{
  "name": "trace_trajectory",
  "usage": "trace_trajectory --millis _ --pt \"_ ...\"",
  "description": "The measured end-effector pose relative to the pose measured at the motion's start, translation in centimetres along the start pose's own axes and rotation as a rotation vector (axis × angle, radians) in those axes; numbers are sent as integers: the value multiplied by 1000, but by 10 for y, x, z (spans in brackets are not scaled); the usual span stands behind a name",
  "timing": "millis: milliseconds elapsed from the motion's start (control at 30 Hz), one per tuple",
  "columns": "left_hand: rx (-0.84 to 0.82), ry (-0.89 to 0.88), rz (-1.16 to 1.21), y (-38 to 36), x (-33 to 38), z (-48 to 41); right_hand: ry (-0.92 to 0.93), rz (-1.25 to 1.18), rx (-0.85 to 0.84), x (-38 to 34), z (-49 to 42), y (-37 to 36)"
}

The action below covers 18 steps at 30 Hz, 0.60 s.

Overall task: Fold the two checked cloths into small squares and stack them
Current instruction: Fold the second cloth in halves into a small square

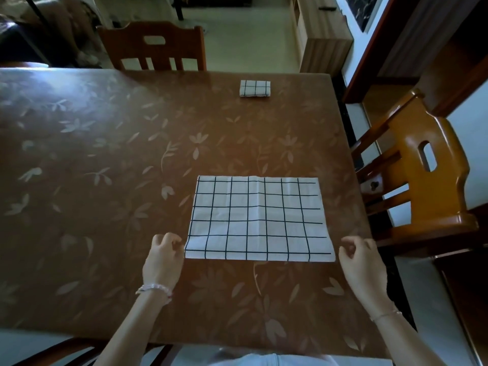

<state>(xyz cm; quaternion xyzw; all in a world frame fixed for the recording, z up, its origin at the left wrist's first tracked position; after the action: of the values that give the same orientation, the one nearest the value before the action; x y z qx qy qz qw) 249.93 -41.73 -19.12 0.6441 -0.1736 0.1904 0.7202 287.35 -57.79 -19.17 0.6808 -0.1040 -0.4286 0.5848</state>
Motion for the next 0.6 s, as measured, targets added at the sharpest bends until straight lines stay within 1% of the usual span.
trace_trajectory --millis 67,100,133,200,267,333,433,600 --pt "152 -290 -96 -2 32 16 217 21 123 -28 9 2" --pt "161 -429 -128 -9 48 27 318 25 140 -42 16 -2" --pt "146 -541 -149 -21 60 37 406 28 120 -54 22 -11" --pt "45 -646 -179 -54 73 53 529 46 -5 -73 33 -39" --pt "-59 -670 -232 -84 75 60 597 117 -140 -82 40 -70" --pt "-144 -647 -308 -103 68 59 607 185 -215 -81 42 -94" --pt "-259 -579 -396 -117 59 54 559 283 -257 -72 41 -113" --pt "-284 -596 -450 -120 54 53 534 367 -266 -64 43 -121"
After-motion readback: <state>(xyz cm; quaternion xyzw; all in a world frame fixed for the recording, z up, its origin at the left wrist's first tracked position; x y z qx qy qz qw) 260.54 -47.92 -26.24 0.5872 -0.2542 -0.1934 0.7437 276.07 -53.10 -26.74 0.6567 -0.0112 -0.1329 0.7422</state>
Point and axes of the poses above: each hand's wrist, its own z-axis away from the middle knuckle, its own y-axis out of the back of the hand, x = y × z, the point moved 5 cm from there along -z, towards the middle knuckle
